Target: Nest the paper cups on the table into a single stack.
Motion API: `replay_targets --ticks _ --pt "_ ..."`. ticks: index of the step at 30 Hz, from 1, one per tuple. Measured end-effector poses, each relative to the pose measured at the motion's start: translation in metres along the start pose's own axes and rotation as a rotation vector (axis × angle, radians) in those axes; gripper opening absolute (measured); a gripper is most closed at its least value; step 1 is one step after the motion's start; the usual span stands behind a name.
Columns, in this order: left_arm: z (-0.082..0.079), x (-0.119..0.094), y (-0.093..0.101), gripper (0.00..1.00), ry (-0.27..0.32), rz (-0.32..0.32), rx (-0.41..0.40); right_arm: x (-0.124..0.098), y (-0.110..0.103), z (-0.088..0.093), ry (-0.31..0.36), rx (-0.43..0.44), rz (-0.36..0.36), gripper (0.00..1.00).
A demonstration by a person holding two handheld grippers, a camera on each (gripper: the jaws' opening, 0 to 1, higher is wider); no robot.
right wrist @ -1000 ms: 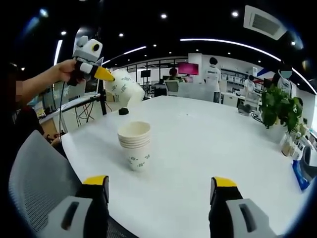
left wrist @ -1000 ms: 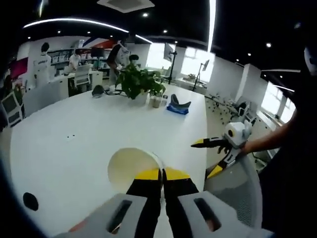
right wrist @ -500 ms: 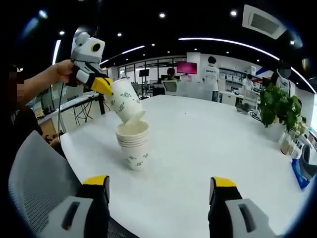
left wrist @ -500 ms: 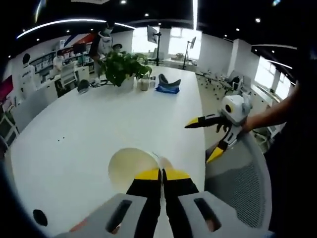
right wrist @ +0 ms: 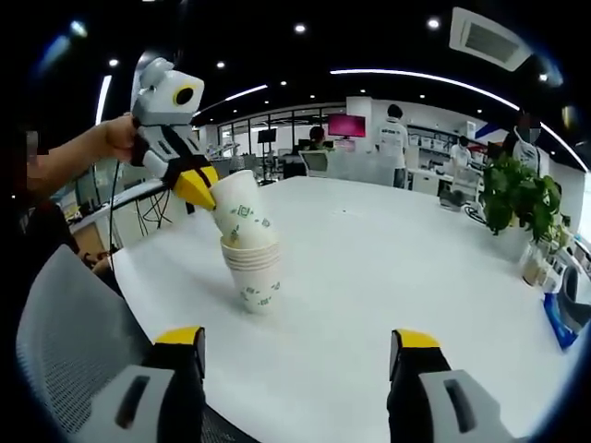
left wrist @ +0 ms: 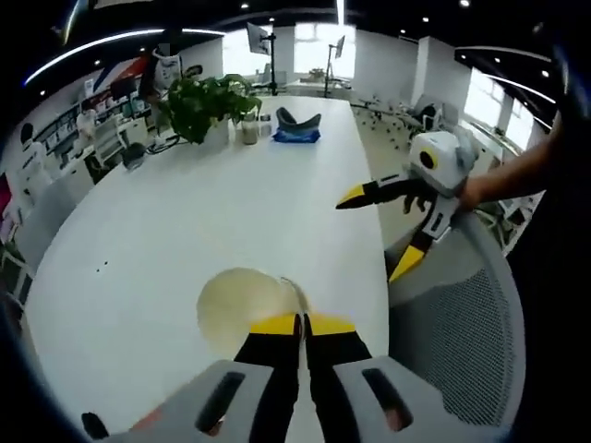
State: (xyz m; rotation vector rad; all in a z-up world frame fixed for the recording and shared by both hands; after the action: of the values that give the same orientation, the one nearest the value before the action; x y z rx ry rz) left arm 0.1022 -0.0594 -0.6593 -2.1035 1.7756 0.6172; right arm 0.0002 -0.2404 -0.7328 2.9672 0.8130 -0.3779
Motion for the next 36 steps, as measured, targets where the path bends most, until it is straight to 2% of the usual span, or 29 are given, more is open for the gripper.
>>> replay_targets --ticks 3,11,23,27,36 --pt "0.001 0.006 0.001 0.01 -0.039 0.013 0.039 0.0 0.0 0.0 0.003 0.002 0.002 0.83" --pt "0.003 0.016 -0.003 0.02 -0.08 0.047 0.064 0.0 0.002 0.0 0.004 0.003 0.002 0.82" --pt "0.015 0.033 -0.016 0.01 -0.119 0.075 0.036 0.0 0.002 0.001 0.002 0.006 0.004 0.82" --pt "0.016 0.037 -0.016 0.02 -0.1 0.092 -0.001 0.0 0.002 0.001 -0.002 0.006 0.004 0.82" --pt "0.023 0.046 -0.015 0.02 -0.128 0.123 -0.009 0.0 0.003 0.002 -0.008 0.006 0.005 0.81"
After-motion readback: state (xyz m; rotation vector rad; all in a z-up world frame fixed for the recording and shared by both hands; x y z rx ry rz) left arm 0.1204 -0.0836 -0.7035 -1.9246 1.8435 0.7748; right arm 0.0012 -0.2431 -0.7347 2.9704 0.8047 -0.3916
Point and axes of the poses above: the point that each gripper's makers call its tool centre point, and the gripper's own axes: x roughly forward along the fingers, y roughly to its right, z roughly out of its underside, the point moved 7 cm from there along -x, roughly backward along the fingers, and after that the axes turned 14 degrees about y, right-handed, at the moved point
